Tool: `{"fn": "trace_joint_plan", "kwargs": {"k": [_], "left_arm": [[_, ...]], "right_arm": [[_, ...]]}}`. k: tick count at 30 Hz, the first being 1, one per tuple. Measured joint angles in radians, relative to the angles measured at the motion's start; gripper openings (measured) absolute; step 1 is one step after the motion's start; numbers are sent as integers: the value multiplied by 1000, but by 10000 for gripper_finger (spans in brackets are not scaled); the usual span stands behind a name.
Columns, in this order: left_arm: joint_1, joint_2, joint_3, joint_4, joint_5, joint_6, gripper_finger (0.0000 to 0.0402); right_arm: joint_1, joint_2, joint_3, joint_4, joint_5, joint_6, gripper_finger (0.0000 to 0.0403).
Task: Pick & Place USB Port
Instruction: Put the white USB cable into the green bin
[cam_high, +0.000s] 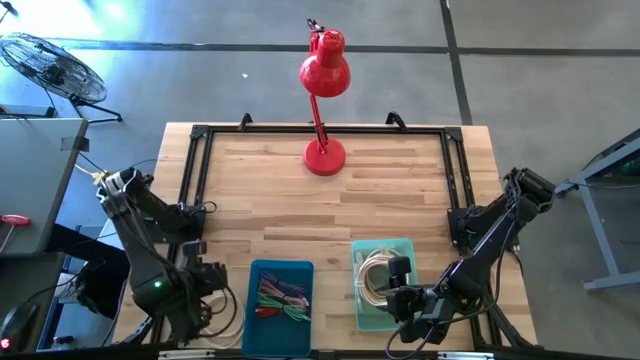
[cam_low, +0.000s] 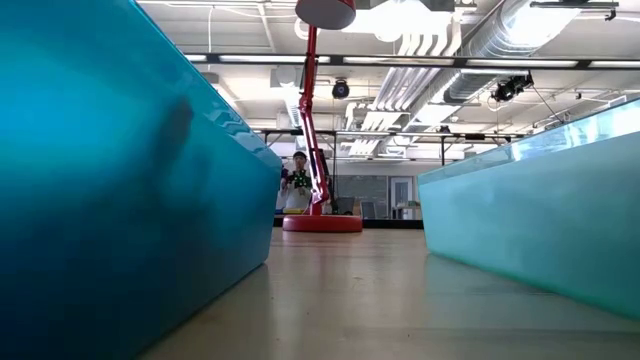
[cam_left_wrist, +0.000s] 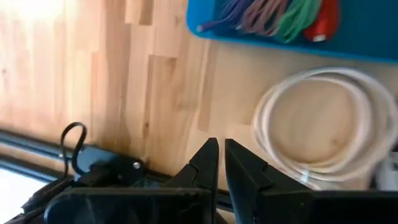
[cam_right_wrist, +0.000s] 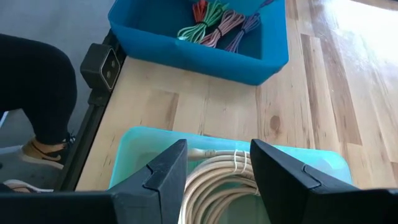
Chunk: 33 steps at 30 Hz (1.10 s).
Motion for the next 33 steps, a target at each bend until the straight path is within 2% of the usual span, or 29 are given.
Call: {"fn": "trace_joint_plan", "kwargs": {"k": [3, 9, 14, 22, 28, 33], "left_arm": [[3, 1, -51, 12, 24, 3, 24], [2, 27, -148, 51, 212, 28, 23], [3, 34, -199, 81, 264, 20, 23], [3, 35, -214, 128, 185, 11, 23], [3, 35, -214, 164, 158, 108, 23], [3, 35, -214, 169, 111, 118, 23]], "right_arm": [[0, 0, 0, 0, 0, 0, 169], [0, 0, 0, 8, 1, 5, 169], [0, 0, 0, 7, 2, 21, 169], [0, 0, 0, 8, 2, 31, 169], [0, 0, 0, 7, 2, 29, 169], [0, 0, 0, 7, 3, 27, 169]]}}
